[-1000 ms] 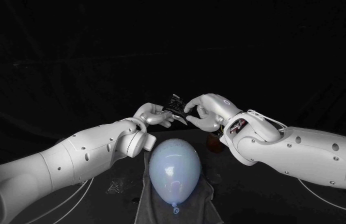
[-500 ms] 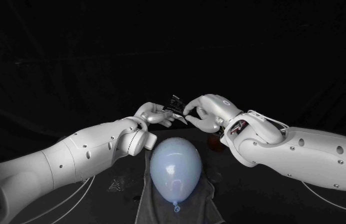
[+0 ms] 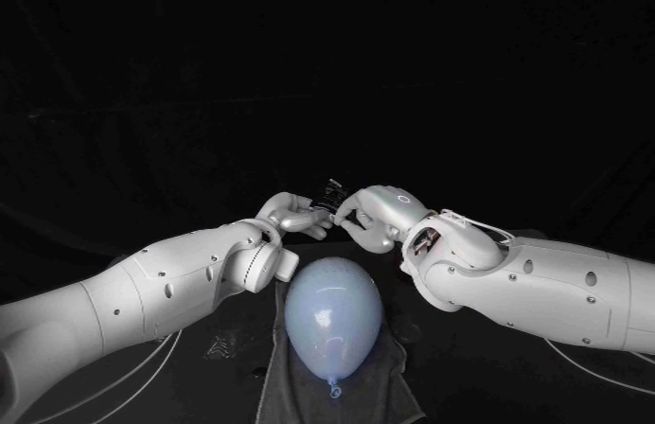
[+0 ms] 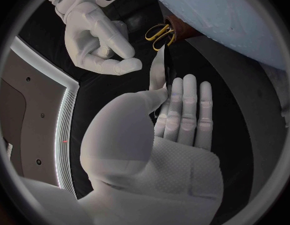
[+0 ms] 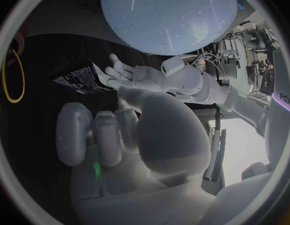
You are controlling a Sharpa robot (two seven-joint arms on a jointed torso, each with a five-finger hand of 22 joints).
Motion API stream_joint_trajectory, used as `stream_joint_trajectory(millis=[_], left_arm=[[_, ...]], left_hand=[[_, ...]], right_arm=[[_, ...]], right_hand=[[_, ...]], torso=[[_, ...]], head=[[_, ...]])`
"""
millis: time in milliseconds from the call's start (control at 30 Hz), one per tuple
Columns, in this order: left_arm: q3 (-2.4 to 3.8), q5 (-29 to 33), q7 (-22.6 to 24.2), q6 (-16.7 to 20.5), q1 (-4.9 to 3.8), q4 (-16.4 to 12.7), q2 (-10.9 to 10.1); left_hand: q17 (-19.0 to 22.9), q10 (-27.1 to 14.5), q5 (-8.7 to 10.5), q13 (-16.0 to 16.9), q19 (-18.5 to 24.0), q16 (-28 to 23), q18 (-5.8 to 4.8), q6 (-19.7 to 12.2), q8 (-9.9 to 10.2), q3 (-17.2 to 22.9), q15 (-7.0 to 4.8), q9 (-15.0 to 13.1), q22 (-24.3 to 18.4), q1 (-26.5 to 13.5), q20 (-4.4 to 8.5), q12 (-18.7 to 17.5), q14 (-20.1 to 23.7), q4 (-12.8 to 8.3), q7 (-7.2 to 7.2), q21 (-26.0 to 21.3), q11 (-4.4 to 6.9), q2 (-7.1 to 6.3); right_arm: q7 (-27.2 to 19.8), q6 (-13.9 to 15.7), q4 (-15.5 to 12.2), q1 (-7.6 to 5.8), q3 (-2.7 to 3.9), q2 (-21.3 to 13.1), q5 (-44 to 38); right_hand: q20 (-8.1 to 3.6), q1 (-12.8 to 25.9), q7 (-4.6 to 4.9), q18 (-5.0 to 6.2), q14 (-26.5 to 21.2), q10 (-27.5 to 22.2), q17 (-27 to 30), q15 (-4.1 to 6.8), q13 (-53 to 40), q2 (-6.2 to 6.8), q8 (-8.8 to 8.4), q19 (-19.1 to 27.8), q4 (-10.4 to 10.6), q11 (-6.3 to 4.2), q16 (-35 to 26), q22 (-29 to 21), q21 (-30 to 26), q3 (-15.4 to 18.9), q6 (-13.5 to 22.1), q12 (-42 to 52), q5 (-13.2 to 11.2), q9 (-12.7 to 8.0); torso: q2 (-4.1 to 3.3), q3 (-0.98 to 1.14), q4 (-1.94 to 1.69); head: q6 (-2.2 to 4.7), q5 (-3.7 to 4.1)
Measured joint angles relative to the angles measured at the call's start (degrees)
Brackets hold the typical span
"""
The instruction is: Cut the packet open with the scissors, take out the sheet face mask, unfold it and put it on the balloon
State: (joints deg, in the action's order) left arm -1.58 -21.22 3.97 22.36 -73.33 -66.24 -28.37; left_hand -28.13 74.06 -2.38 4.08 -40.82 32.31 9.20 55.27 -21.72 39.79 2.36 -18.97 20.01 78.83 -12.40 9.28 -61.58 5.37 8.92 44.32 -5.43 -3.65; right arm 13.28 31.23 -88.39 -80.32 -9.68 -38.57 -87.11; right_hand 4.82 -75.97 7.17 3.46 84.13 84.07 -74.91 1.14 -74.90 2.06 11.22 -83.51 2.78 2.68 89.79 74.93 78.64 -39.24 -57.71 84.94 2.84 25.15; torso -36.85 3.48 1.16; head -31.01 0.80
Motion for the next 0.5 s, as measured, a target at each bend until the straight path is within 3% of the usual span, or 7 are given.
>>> stream_joint_trajectory(millis=[500], left_arm=[[0.01,0.02,-0.30,0.00,0.00,-0.38,0.02]], left_hand=[[0.00,0.00,-0.18,0.00,0.00,0.00,0.00,-0.01,-0.30,0.70,0.13,0.00,0.01,-0.24,0.00,0.00,-0.11,-0.71,0.00,0.00,0.00,-0.24]], right_arm=[[3.80,-1.13,3.17,0.46,0.01,2.40,-1.59]], right_hand=[[0.01,1.10,0.31,-0.01,-0.01,-0.03,-0.01,-0.01,-0.04,-0.40,-0.61,0.01,0.02,-0.02,-0.07,0.02,0.27,-0.80,0.51,0.66,0.00,-0.25]], torso=[[0.07,-0.03,0.05]], head=[[-0.42,-0.14]])
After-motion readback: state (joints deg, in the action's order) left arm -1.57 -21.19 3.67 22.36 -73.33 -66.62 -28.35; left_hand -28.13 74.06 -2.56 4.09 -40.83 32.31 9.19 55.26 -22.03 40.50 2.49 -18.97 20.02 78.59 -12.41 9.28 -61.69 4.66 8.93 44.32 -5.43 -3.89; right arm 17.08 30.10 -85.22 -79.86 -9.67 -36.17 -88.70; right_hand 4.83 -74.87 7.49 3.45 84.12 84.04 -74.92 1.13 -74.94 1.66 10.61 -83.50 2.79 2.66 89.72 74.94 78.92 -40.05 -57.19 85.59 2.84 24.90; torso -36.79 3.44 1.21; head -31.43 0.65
